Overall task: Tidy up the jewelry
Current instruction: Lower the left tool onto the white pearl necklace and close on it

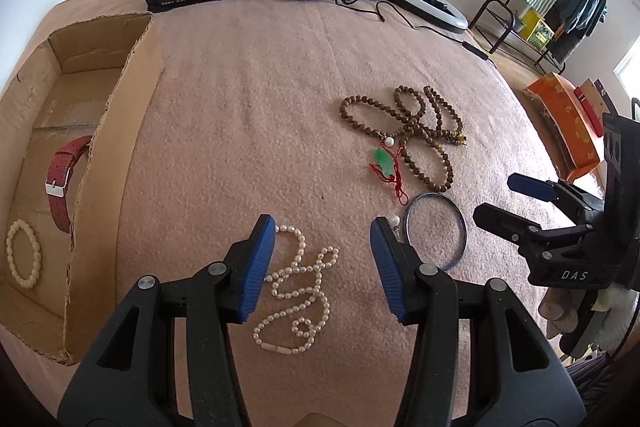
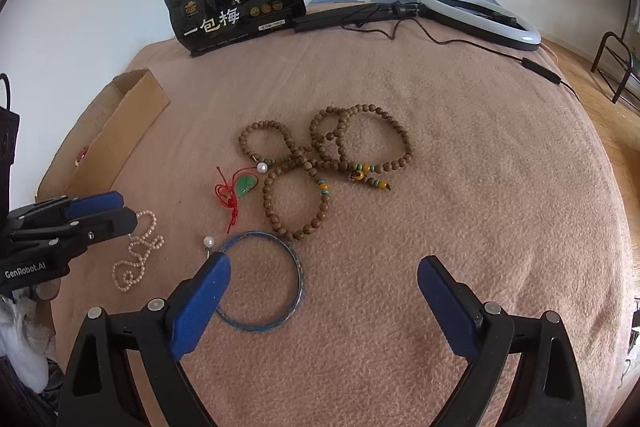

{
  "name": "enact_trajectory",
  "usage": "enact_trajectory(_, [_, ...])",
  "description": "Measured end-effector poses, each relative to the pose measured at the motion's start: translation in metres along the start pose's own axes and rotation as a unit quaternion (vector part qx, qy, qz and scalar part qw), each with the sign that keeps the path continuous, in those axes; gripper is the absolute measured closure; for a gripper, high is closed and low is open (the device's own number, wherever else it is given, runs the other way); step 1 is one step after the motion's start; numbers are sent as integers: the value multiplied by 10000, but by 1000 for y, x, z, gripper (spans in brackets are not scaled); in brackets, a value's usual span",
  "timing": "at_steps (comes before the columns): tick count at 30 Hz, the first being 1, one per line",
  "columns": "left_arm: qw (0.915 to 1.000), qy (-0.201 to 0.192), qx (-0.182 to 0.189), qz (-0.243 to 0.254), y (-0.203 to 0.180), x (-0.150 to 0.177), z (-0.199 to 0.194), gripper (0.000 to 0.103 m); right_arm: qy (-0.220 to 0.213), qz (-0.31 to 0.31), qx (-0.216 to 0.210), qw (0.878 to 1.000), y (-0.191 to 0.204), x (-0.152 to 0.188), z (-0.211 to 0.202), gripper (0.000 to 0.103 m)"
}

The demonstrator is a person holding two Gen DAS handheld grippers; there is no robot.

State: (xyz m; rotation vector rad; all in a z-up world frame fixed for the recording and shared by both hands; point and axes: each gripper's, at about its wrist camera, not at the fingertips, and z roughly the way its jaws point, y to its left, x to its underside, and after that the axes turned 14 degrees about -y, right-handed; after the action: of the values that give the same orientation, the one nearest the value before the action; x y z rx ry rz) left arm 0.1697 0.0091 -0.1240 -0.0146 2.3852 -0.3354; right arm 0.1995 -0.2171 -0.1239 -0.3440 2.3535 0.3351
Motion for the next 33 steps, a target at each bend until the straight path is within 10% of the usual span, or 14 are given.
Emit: enact_trajectory(33, [9962,667,89,-554,28,12,30,48,424,209,-172,9987,11,12,23,3])
